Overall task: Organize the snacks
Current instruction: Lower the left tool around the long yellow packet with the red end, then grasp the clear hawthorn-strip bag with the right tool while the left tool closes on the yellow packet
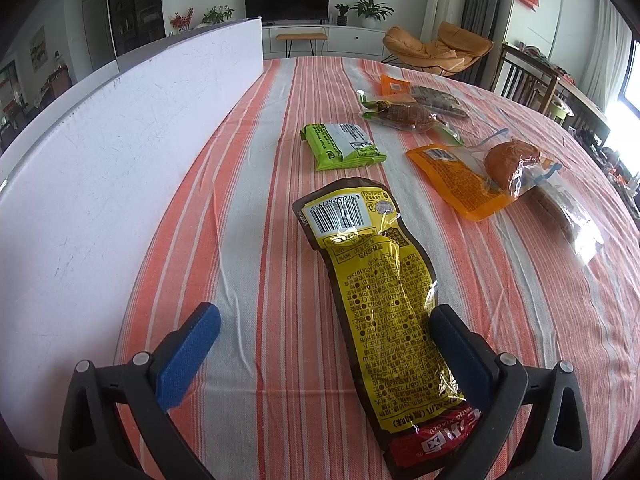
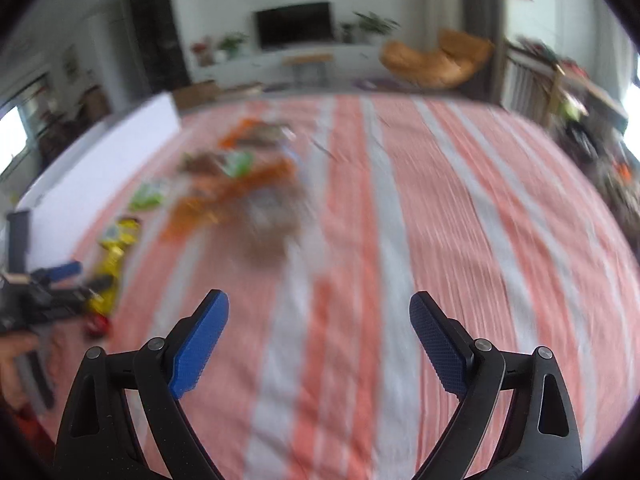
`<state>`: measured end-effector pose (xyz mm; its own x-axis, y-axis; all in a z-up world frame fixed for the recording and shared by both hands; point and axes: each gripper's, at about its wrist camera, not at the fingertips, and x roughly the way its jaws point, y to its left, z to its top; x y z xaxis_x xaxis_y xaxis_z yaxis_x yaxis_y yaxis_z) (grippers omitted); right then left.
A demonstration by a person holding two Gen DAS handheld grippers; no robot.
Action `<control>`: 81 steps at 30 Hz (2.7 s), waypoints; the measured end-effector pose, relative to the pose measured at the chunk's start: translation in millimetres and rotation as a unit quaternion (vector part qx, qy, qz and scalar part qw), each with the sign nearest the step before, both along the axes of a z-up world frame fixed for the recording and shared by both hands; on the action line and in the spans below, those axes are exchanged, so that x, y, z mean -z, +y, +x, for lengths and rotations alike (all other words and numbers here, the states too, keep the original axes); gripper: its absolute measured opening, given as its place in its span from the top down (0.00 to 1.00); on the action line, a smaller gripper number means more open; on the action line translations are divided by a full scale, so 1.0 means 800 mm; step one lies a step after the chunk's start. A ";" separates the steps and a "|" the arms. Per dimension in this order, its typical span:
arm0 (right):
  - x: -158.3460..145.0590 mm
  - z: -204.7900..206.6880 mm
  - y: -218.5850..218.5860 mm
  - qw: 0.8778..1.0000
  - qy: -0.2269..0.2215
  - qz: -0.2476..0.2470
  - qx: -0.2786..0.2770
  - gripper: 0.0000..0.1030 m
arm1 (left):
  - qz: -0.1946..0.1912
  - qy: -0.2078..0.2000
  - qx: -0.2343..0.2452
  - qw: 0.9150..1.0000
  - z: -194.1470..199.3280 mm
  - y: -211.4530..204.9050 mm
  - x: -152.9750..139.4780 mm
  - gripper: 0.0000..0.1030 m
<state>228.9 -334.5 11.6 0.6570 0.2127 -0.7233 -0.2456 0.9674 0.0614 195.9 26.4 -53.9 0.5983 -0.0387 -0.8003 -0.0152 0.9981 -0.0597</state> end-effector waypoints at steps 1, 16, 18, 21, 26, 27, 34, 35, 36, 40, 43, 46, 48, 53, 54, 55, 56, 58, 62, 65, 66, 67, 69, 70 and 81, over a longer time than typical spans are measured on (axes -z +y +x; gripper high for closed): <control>-0.010 0.018 0.017 1.000 0.008 -0.010 -0.026 0.09 | 0.000 0.000 0.000 1.000 -0.001 0.000 0.000 0.00; 0.049 0.134 0.066 0.986 0.139 -0.074 -0.050 0.50 | -0.001 0.000 0.000 1.000 0.000 -0.001 0.000 0.00; 0.048 0.109 0.049 0.987 0.139 -0.074 -0.043 0.50 | -0.001 0.000 0.000 1.000 0.001 -0.001 0.000 0.00; 0.045 0.069 0.025 0.989 0.127 -0.081 0.001 0.50 | 0.000 0.000 0.000 1.000 0.001 -0.001 0.000 0.00; 0.050 0.002 -0.009 0.993 0.070 -0.087 0.038 0.30 | 0.000 0.000 0.000 1.000 0.001 -0.001 0.000 0.00; 0.052 -0.004 -0.013 0.994 0.058 -0.088 0.033 0.25 | 0.000 0.000 0.000 1.000 0.002 -0.001 0.000 0.00; 0.067 0.025 -0.013 0.995 0.050 -0.076 0.045 0.14 | 0.000 0.000 0.000 1.000 0.001 -0.001 0.000 0.00; 0.069 0.029 -0.016 0.995 0.051 -0.062 0.051 0.12 | 0.000 0.000 0.000 1.000 0.001 -0.001 0.000 0.00; 0.072 0.032 -0.022 0.996 0.054 -0.043 0.059 0.09 | 0.000 0.000 0.000 1.000 0.001 -0.001 0.000 0.00; 0.074 0.036 -0.020 0.995 0.054 -0.043 0.067 0.08 | 0.000 -0.001 0.000 1.000 0.001 -0.001 0.000 0.00; 0.074 0.035 -0.020 0.995 0.053 -0.042 0.067 0.08 | 0.000 0.000 0.000 1.000 0.001 -0.001 0.000 0.00; 0.074 0.035 -0.020 0.995 0.053 -0.042 0.067 0.08 | 0.000 0.000 0.000 1.000 0.001 -0.001 0.000 0.00; 0.073 0.035 -0.020 0.995 0.053 -0.042 0.067 0.08 | 0.000 0.000 0.000 1.000 0.002 -0.001 0.000 0.00; 0.074 0.035 -0.020 0.995 0.053 -0.042 0.067 0.08 | 0.000 -0.001 0.000 1.000 0.001 -0.001 0.000 0.00; 0.074 0.035 -0.020 0.995 0.053 -0.042 0.067 0.08 | 0.000 -0.001 0.000 1.000 0.001 -0.001 0.000 0.00; 0.073 0.035 -0.020 0.995 0.053 -0.042 0.067 0.08 | 0.000 -0.001 0.000 1.000 0.001 -0.001 0.000 0.00; 0.074 0.035 -0.020 0.995 0.053 -0.042 0.067 0.08 | 0.000 -0.001 0.000 1.000 0.001 -0.001 0.000 0.00; 0.074 0.035 -0.020 0.995 0.053 -0.042 0.067 0.08 | 0.000 -0.001 0.000 1.000 0.001 -0.001 0.000 0.00; 0.074 0.035 -0.020 0.995 0.053 -0.042 0.067 0.08 | 0.000 -0.001 0.000 1.000 0.001 -0.001 0.000 0.00; 0.074 0.035 -0.020 0.995 0.053 -0.042 0.067 0.08 | 0.004 0.000 0.000 1.000 0.000 -0.002 0.000 0.00; 0.074 0.036 -0.020 0.995 0.053 -0.042 0.067 0.08 | 0.008 0.001 -0.001 1.000 0.002 -0.005 0.000 0.00; 0.074 0.036 -0.019 0.995 0.054 -0.042 0.066 0.08 | 0.010 0.002 -0.002 1.000 0.002 -0.006 0.000 0.00; 0.073 0.035 -0.021 0.995 0.060 -0.044 0.063 0.07 | 0.015 0.014 -0.013 1.000 0.003 -0.012 0.000 0.00; 0.071 0.039 -0.021 0.995 0.075 -0.047 0.056 0.08 | 0.015 0.023 -0.017 0.999 0.000 -0.015 -0.001 0.00; 0.033 0.068 -0.021 0.963 0.217 -0.148 -0.054 0.51 | -0.080 0.059 0.046 0.994 -0.009 -0.008 -0.021 0.66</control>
<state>283.6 -351.7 -15.1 0.2646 0.0053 -0.9643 -0.3588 0.9287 -0.0934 188.4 20.0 -37.3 0.4880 -0.2217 -0.8442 0.0592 0.9734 -0.2214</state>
